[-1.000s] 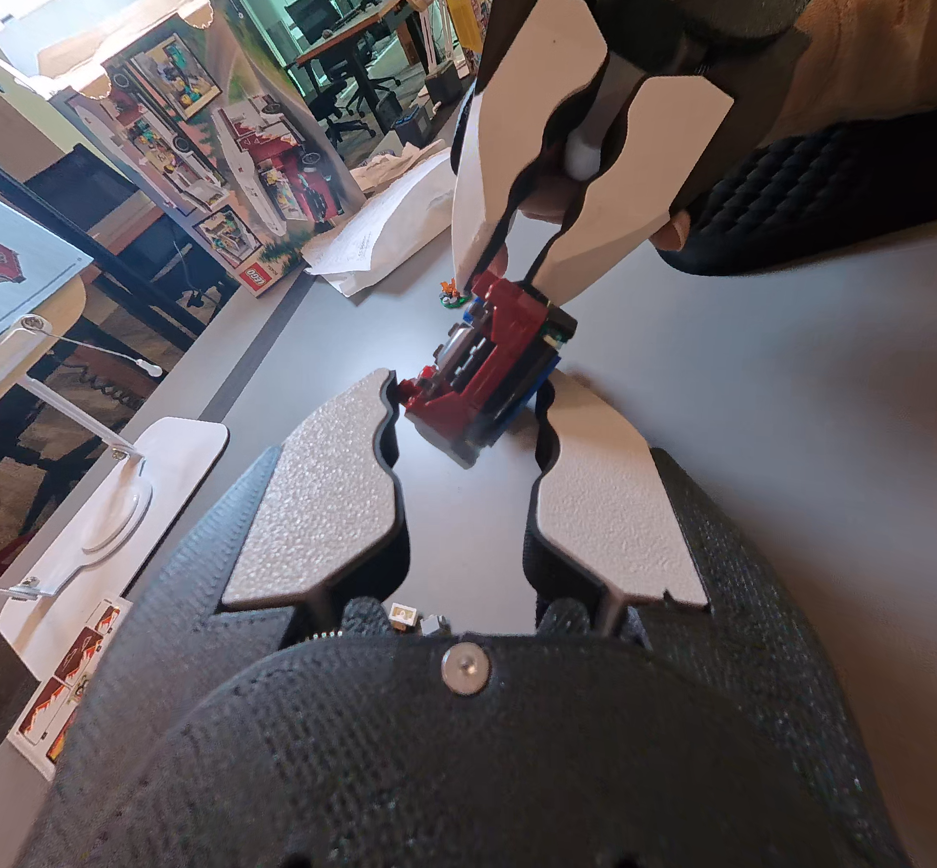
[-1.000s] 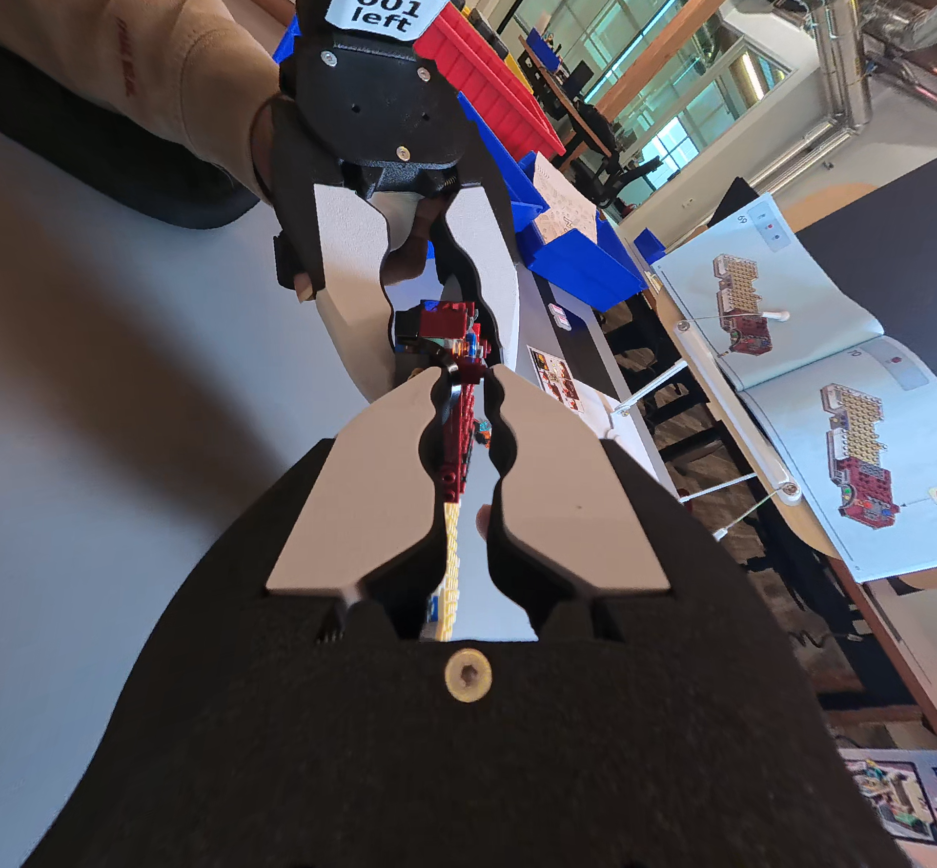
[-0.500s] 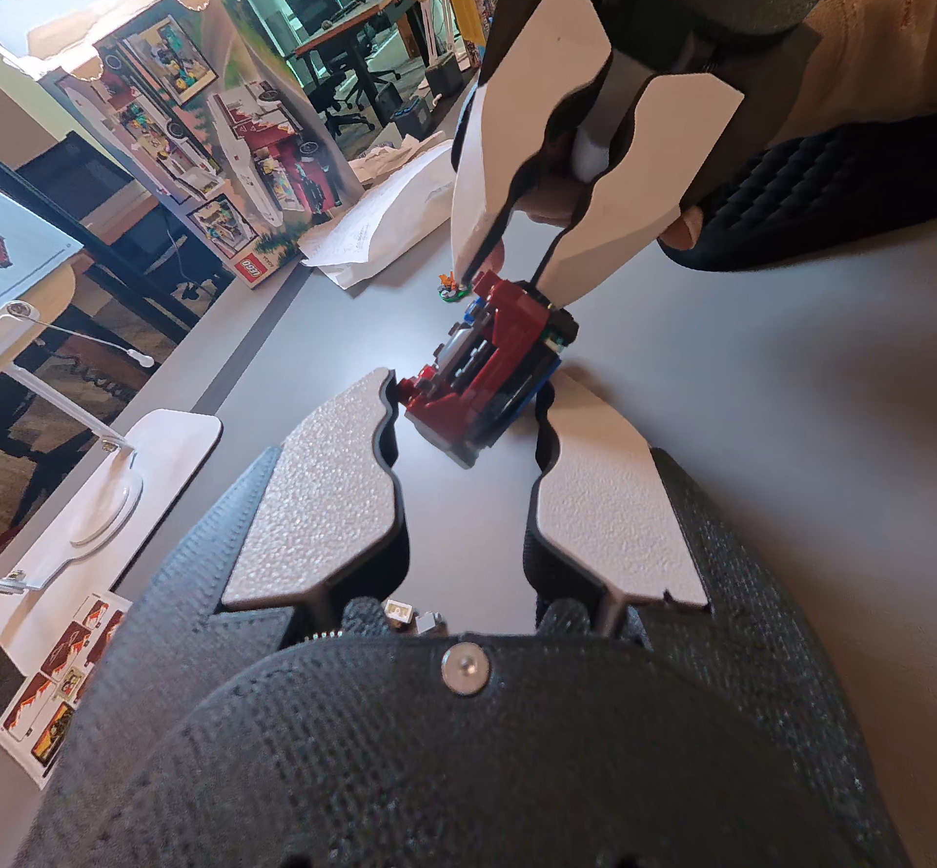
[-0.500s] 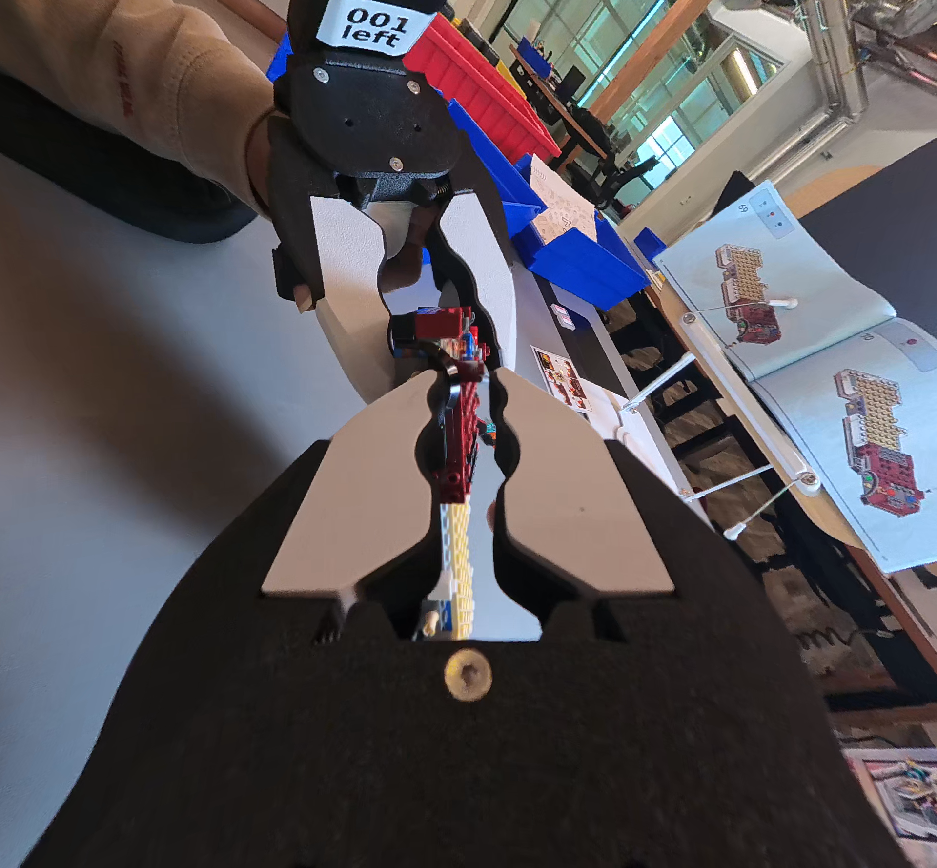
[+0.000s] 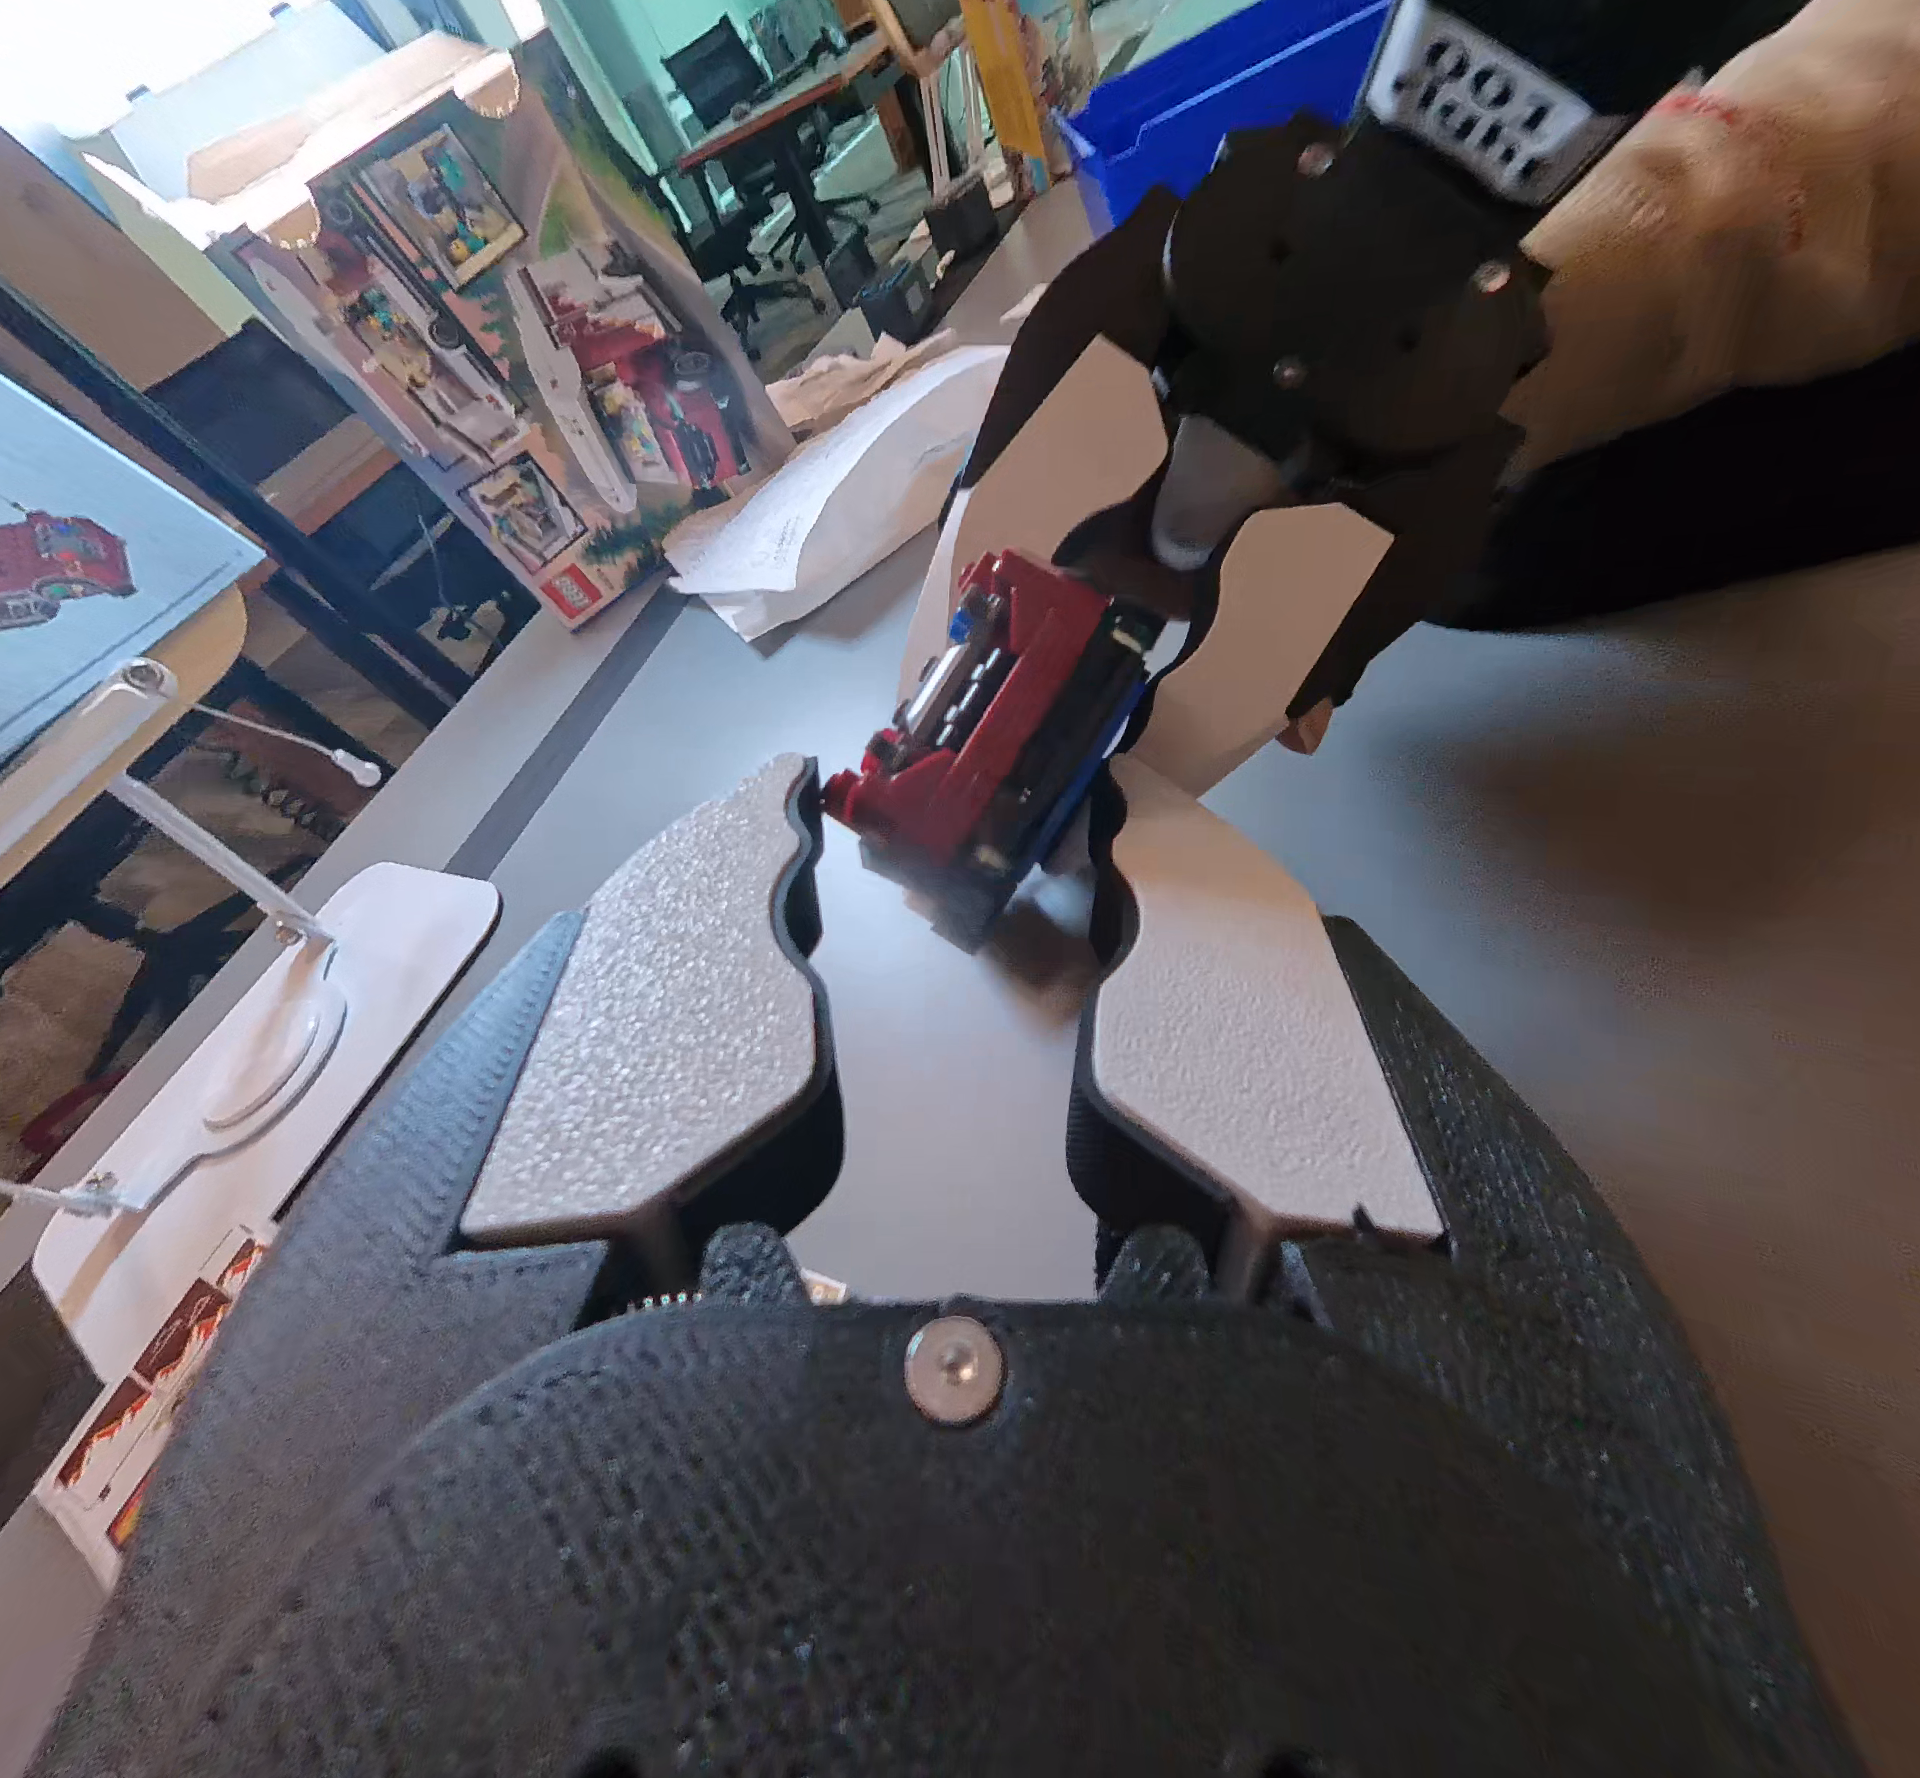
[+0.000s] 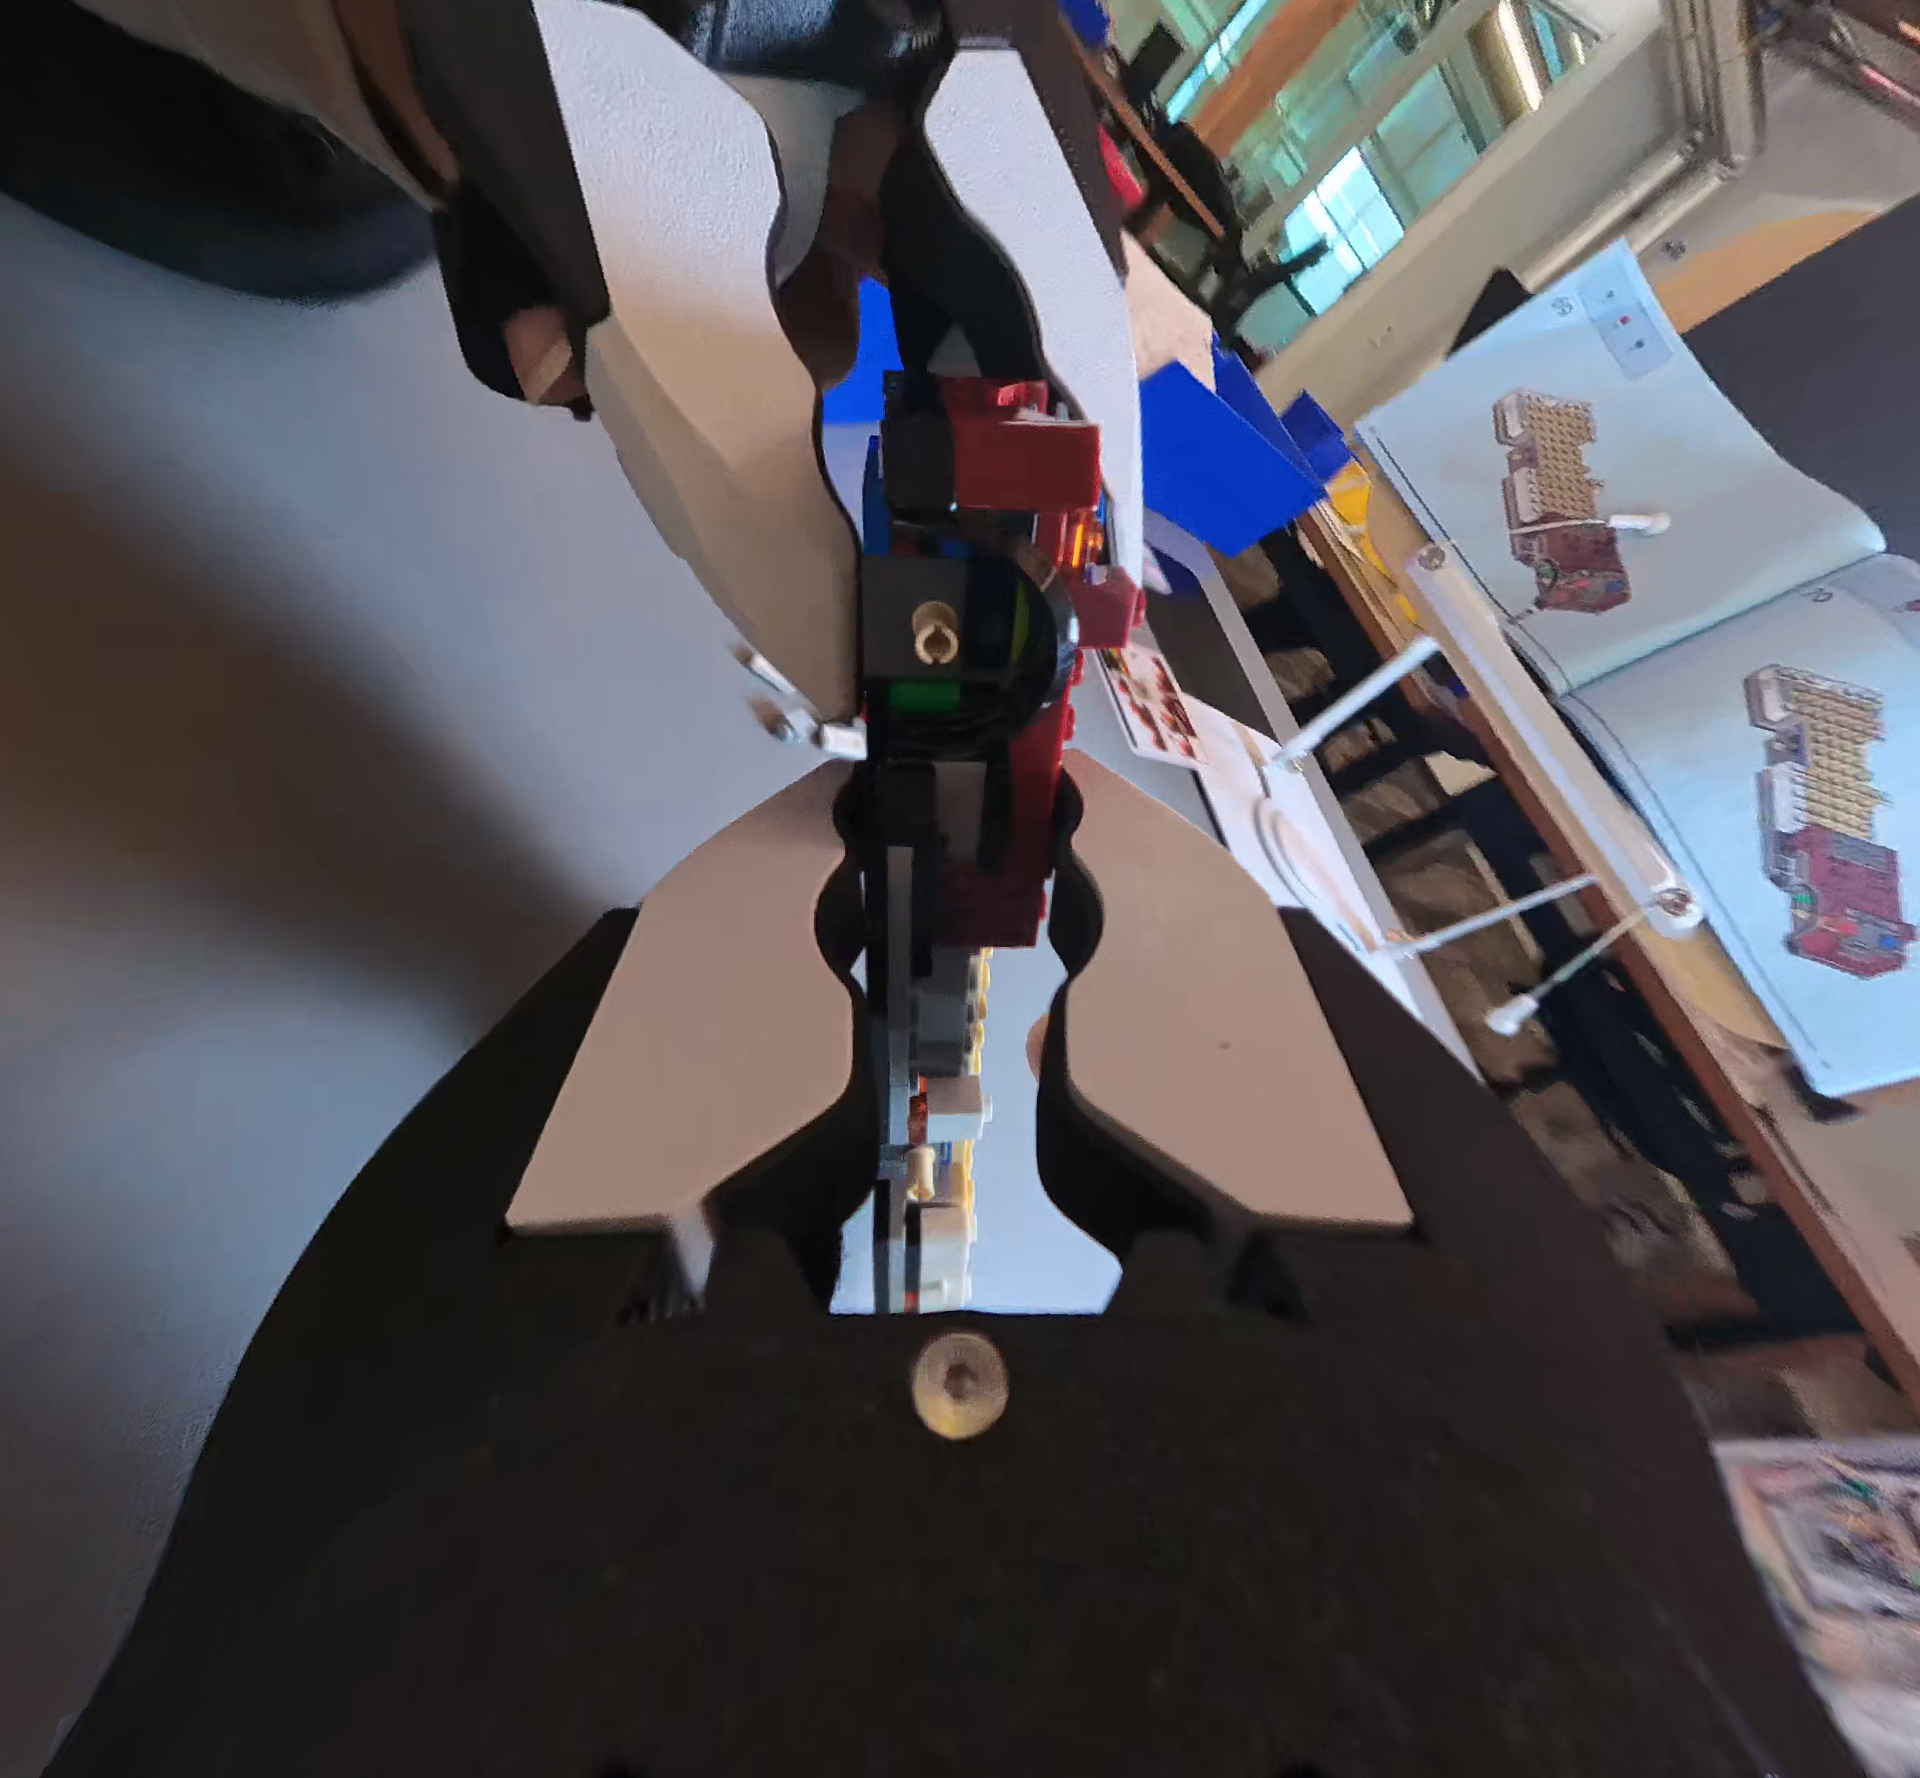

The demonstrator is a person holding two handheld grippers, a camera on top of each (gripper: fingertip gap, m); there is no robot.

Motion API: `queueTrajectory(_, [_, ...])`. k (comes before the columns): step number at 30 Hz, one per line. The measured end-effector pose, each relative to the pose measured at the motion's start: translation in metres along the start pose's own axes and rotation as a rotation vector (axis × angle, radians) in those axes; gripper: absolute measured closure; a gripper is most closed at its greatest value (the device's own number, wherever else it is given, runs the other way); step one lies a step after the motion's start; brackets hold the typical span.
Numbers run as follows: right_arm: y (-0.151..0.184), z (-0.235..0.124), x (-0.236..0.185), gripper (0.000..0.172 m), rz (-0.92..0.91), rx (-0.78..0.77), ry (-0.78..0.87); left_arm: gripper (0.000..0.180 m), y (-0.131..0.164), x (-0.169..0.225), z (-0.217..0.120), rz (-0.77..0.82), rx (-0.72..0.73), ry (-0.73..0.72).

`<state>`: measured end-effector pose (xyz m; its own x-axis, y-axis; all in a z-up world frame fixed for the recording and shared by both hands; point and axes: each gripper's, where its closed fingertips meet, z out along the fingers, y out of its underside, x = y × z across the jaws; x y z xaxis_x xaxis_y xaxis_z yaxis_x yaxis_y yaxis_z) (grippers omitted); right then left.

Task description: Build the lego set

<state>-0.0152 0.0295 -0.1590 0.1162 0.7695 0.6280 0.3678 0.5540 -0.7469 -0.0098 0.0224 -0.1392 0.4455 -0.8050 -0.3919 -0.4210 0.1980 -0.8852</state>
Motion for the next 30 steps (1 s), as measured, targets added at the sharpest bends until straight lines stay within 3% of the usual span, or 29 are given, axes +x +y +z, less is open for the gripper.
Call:
queueTrajectory(5, [-0.010,-0.018,-0.004,0.140,0.154,0.209,-0.146,0.131,-0.028,0.008,-0.013,0.001,0.149,0.062])
queueTrajectory(10, [-0.021,-0.029,-0.016,0.140,0.218,0.307,-0.282,0.135,-0.038,0.022,-0.014,0.037,0.217,0.164])
queueTrajectory(14, [-0.023,-0.033,-0.017,0.140,0.276,0.341,-0.330,0.144,-0.041,0.028,-0.014,0.037,0.243,0.192])
queueTrajectory(30, [-0.023,-0.032,-0.022,0.140,0.333,0.351,-0.369,0.145,-0.043,0.030,-0.014,0.005,0.254,0.206])
